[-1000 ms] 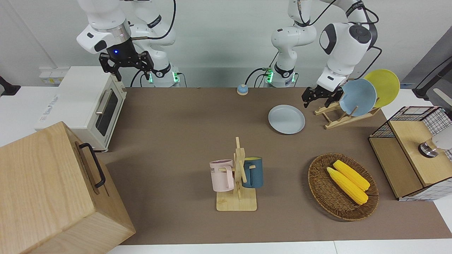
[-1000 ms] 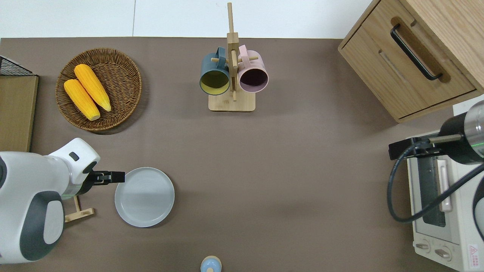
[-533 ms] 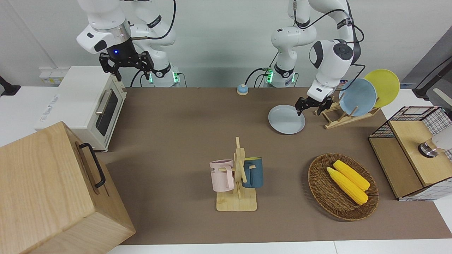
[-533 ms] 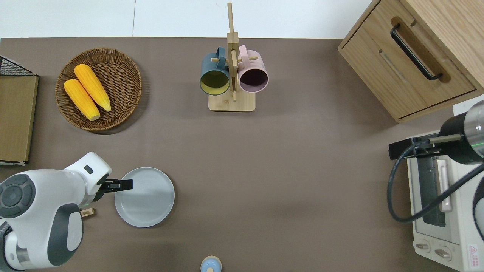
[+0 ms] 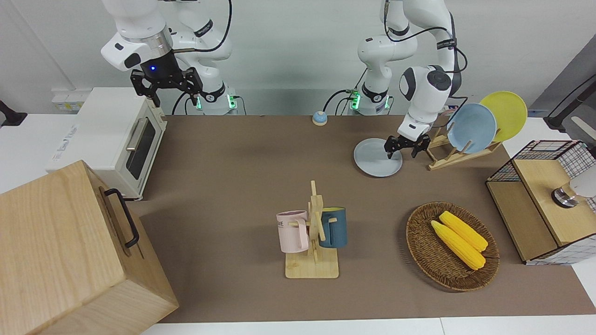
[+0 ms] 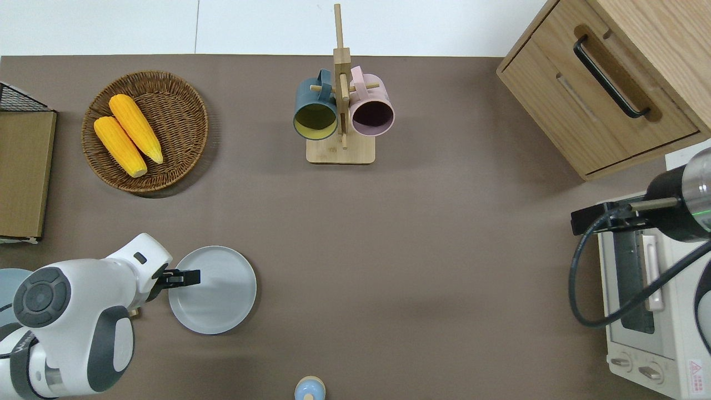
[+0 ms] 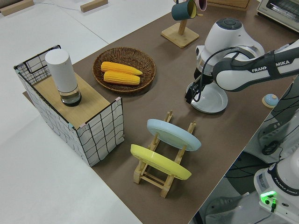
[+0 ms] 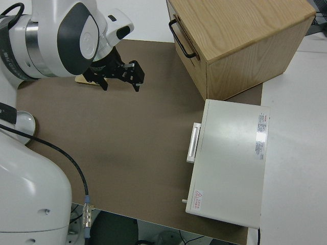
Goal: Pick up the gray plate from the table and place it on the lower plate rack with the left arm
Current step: 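Move the left gripper to the near edge of the gray plate, then close the left gripper on the gray plate's rim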
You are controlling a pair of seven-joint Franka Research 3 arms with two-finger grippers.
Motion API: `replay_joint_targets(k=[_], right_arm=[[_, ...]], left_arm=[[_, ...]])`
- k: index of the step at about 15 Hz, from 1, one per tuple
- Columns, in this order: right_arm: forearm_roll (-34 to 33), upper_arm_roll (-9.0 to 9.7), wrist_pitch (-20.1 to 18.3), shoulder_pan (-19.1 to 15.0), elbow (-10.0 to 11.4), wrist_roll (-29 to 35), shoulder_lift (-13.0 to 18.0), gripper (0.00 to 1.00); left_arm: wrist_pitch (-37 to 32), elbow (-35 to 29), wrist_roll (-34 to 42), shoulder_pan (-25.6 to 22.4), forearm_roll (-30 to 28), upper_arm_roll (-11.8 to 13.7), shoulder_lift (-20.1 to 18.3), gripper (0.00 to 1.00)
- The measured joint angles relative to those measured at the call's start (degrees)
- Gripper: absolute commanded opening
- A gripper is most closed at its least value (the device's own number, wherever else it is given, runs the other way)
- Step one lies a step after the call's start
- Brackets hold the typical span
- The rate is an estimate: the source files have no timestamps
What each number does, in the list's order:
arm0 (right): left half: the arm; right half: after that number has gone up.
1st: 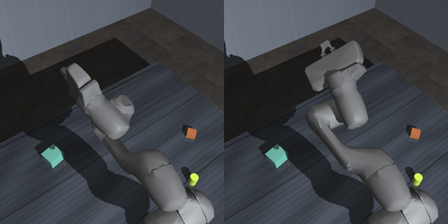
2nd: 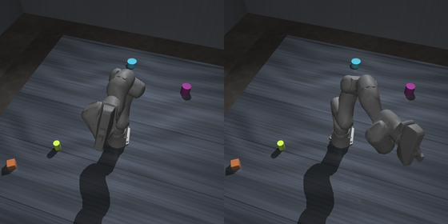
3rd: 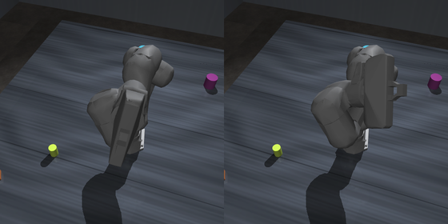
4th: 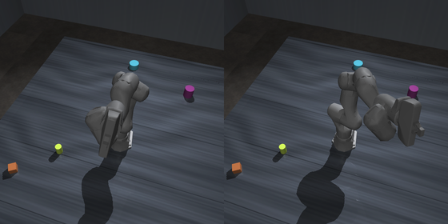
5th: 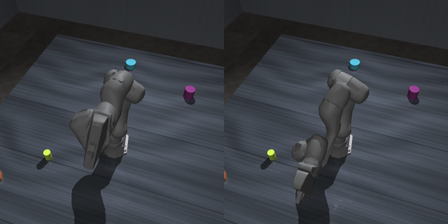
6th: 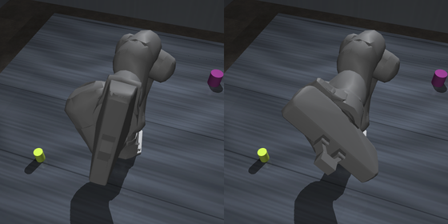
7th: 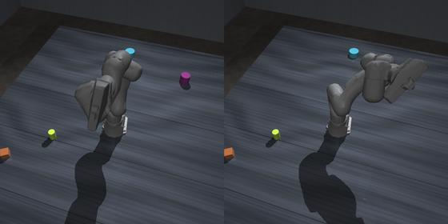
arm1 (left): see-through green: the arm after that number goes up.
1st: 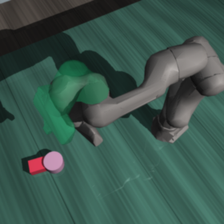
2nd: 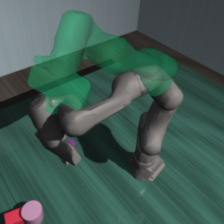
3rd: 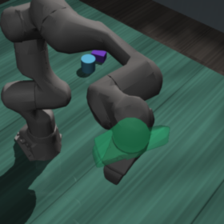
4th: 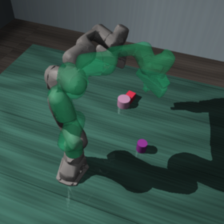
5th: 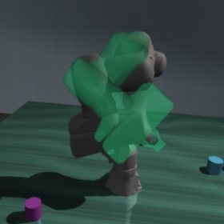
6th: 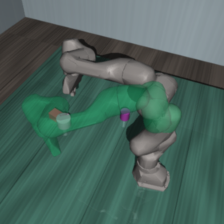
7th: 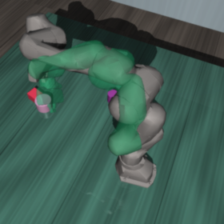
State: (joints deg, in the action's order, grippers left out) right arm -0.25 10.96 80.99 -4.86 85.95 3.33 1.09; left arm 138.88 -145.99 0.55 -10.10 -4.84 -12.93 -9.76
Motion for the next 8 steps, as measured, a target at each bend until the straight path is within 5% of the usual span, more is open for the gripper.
replay_joint_targets(k=[8], right_arm=[[0.00,0.00,0.00,0.00,0.00,0.00,0.00,0.987]], left_arm=[[4.74,-0.75,0.11,0.15,0.00,-0.18,3.71,1.00]])
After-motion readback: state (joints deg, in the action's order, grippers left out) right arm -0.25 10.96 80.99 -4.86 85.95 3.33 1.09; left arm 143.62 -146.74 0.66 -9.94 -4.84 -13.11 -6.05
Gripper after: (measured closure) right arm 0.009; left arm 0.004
